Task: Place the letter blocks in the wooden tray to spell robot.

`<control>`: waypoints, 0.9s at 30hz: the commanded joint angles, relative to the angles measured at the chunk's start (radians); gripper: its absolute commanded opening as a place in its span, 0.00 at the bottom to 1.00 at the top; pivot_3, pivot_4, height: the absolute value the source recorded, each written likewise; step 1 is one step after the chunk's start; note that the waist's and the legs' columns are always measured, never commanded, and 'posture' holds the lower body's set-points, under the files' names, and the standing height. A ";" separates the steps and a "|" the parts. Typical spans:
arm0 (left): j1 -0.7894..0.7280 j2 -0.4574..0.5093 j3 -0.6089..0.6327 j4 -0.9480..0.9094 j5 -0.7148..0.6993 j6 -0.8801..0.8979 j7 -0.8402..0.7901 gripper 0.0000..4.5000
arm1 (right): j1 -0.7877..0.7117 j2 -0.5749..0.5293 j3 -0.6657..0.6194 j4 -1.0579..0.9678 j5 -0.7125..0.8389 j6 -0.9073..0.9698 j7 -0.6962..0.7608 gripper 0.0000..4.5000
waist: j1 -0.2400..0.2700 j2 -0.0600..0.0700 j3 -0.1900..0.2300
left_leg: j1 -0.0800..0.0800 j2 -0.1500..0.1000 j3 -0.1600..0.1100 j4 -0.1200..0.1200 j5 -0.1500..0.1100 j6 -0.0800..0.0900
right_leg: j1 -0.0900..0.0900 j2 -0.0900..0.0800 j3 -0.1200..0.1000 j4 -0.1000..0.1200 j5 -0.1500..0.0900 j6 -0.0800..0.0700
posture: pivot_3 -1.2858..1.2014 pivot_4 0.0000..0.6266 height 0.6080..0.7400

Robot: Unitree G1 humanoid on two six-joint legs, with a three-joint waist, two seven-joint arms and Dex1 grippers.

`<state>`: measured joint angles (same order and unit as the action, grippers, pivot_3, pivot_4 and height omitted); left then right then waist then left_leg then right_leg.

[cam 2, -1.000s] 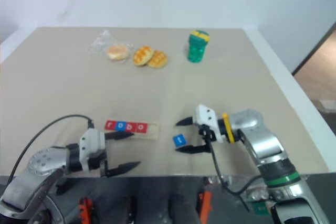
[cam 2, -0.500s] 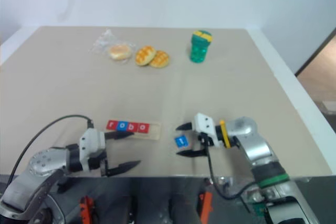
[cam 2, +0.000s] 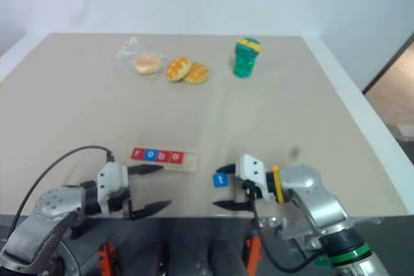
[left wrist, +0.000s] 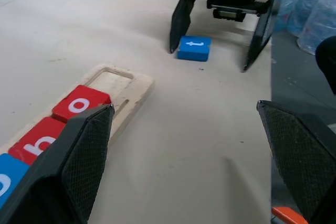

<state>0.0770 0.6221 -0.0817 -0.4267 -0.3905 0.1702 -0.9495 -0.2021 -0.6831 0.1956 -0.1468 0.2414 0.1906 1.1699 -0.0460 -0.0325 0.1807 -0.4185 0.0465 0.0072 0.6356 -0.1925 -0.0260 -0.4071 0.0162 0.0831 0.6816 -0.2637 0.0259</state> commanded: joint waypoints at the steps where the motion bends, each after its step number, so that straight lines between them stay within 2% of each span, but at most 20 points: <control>1: 0.002 0.000 0.009 0.005 -0.012 -0.031 -0.021 1.00 | 0.028 0.004 -0.022 -0.026 -0.023 0.046 -0.079 0.86 | 0.000 0.000 0.000 | 0.000 0.000 0.000 0.000 0.000 0.000 | 0.000 0.000 0.000 0.000 0.000 0.000 | 0.52 0.24 1.00; 3: 0.002 0.002 0.009 0.008 -0.017 -0.033 -0.031 1.00 | 0.041 0.006 -0.023 -0.044 -0.022 0.067 -0.108 0.75 | 0.000 0.000 0.000 | 0.000 0.000 0.000 0.001 0.000 0.000 | 0.000 0.000 0.000 0.000 0.000 0.000 | 0.52 0.24 1.00; 4: 0.002 0.004 0.009 0.010 -0.019 -0.034 -0.037 1.00 | 0.048 0.006 -0.024 -0.057 -0.017 0.081 -0.119 0.72 | 0.000 0.000 -0.001 | 0.000 0.000 0.000 0.001 0.000 0.000 | 0.000 0.000 0.001 0.000 0.000 -0.001 | 0.52 0.24 1.00; 10: -0.005 0.006 0.012 0.022 -0.013 -0.044 -0.057 1.00 | 0.092 0.003 -0.039 -0.150 0.005 0.175 -0.200 0.29 | 0.000 -0.001 -0.001 | 0.001 0.000 0.001 0.001 0.000 0.000 | 0.000 0.000 0.001 0.000 0.000 -0.001 | 0.52 0.24 1.00; 16: -0.011 0.003 0.011 0.026 -0.004 -0.042 -0.050 1.00 | 0.177 0.004 -0.049 -0.307 0.017 0.296 -0.298 0.27 | 0.001 -0.002 -0.002 | 0.000 0.000 0.001 0.000 0.000 0.000 | 0.000 0.000 0.001 0.000 -0.001 0.000 | 0.52 0.24 1.00; 19: -0.015 0.001 0.011 0.027 -0.004 -0.038 -0.044 1.00 | 0.164 0.005 -0.058 -0.329 0.018 0.309 -0.319 0.27 | 0.001 -0.002 -0.002 | 0.000 0.000 0.000 0.000 0.000 0.000 | 0.000 0.000 0.001 0.000 -0.001 -0.001 | 0.52 0.24 1.00; 22: -0.023 -0.006 0.020 0.044 0.010 -0.044 -0.019 1.00 | 0.063 0.012 -0.058 -0.287 0.022 0.313 -0.309 0.27 | -0.002 -0.002 -0.002 | 0.000 0.000 0.001 0.001 0.000 0.000 | 0.000 0.000 0.001 0.000 -0.001 -0.001 | 0.52 0.24 1.00; 27: -0.066 -0.054 0.060 0.068 -0.007 0.002 0.074 1.00 | -0.251 0.060 0.019 -0.103 0.009 0.294 -0.221 0.27 | -0.004 -0.002 0.000 | 0.003 0.001 0.006 0.001 0.002 0.002 | -0.001 0.000 0.003 0.000 0.005 -0.003 | 0.52 0.24 1.00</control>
<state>0.0233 0.5679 -0.0444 -0.3512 -0.3847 0.1649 -0.8966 -0.4239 -0.6352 0.1981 -0.2788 0.2500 0.5024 0.9193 -0.0496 -0.0346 0.1803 -0.4151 0.0479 0.0123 0.6365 -0.1903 -0.0236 -0.4072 0.0166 0.0853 0.6816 -0.2588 0.0231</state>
